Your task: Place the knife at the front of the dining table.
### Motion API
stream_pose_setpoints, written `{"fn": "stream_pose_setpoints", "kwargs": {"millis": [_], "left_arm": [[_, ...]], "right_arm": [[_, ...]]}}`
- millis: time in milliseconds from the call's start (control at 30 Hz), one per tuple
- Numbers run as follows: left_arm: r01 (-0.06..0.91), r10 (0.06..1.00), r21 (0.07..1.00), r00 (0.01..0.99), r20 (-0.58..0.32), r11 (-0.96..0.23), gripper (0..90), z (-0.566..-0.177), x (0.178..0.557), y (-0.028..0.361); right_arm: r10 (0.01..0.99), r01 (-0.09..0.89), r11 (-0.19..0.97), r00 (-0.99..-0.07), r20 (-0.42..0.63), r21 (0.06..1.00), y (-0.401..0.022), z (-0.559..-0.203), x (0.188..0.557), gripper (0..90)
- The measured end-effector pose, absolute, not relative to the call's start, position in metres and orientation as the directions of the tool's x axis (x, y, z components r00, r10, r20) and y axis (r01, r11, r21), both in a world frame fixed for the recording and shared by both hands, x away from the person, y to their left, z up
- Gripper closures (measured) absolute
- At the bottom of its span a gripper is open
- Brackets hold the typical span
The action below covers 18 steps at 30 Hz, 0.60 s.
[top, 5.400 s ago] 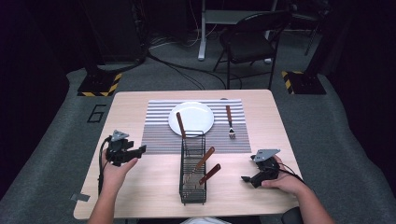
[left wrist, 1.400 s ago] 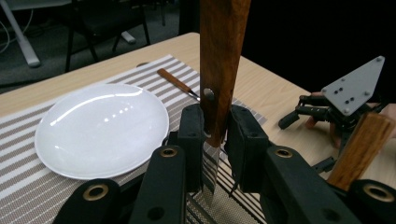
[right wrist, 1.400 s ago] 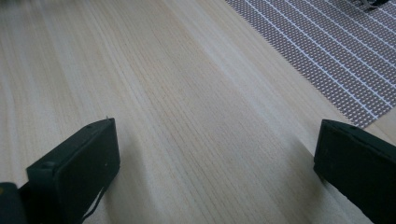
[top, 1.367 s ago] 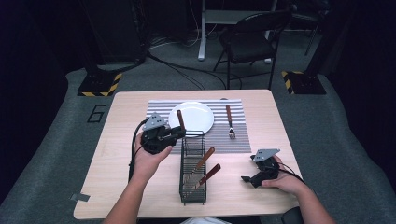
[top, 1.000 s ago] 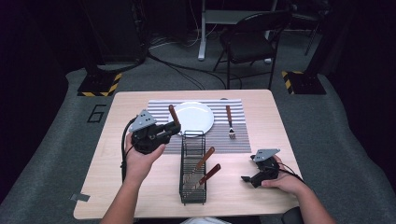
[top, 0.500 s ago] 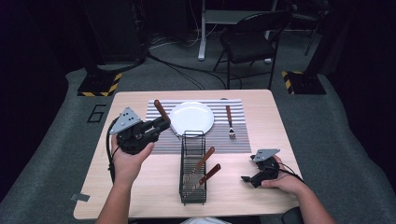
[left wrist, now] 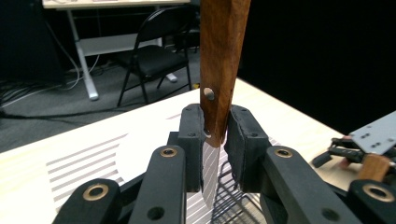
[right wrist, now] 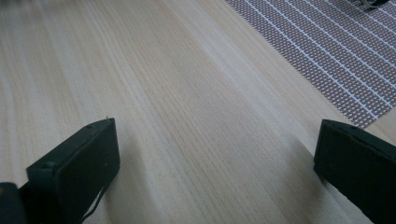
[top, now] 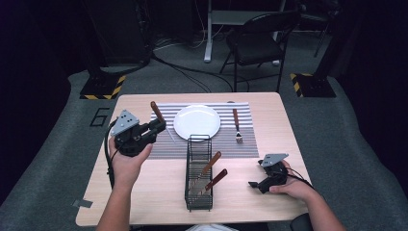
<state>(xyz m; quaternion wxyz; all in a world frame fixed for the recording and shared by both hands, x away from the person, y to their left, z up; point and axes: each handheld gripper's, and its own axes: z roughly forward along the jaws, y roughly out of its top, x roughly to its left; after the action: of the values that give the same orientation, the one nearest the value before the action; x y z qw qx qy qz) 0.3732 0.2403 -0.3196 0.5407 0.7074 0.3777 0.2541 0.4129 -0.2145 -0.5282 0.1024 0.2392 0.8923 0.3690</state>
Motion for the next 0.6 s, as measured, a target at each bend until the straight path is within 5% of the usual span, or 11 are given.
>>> {"fn": "stream_pose_setpoints", "kwargs": {"millis": [600], "left_arm": [[0.322,0.862,0.941,0.501,-0.075,-0.105,76.5,-0.342,0.392,0.258]], "right_arm": [[0.502,0.351,0.613,-0.865,-0.006,0.708,-0.214,-0.528,0.413,0.0]]}}
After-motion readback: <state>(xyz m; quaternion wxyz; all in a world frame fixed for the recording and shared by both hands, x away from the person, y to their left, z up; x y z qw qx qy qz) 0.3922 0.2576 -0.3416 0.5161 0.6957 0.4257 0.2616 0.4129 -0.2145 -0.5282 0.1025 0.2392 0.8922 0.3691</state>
